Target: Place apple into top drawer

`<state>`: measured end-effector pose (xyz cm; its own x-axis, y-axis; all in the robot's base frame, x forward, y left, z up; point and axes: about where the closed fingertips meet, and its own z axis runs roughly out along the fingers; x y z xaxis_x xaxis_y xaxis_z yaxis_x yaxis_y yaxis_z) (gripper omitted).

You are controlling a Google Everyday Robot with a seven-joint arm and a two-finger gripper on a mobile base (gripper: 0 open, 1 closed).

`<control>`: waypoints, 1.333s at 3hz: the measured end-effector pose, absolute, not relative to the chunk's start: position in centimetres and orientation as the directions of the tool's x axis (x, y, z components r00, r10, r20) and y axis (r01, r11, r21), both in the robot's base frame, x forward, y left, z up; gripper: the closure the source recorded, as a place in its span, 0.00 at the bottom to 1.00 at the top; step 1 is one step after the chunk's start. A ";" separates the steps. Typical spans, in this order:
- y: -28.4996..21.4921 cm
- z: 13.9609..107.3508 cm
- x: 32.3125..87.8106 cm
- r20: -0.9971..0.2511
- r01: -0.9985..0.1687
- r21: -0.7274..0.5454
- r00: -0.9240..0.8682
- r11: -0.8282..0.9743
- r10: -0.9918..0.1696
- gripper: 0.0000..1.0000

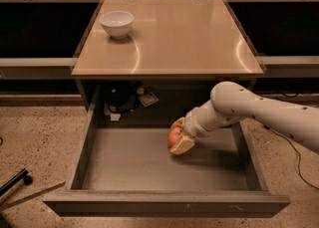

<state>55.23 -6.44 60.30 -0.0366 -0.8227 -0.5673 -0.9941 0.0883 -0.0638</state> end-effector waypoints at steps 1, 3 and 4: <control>-6.4 60.3 55.2 -0.567 -0.994 -0.064 -0.037 0.088 -0.823 0.58; -6.4 60.3 55.2 -0.567 -0.994 -0.064 -0.037 0.088 -0.823 0.11; -6.4 60.3 55.2 -0.567 -0.994 -0.064 -0.037 0.088 -0.823 0.00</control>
Offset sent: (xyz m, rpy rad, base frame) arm 0.0000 0.0000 0.0000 0.0000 0.0000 0.0000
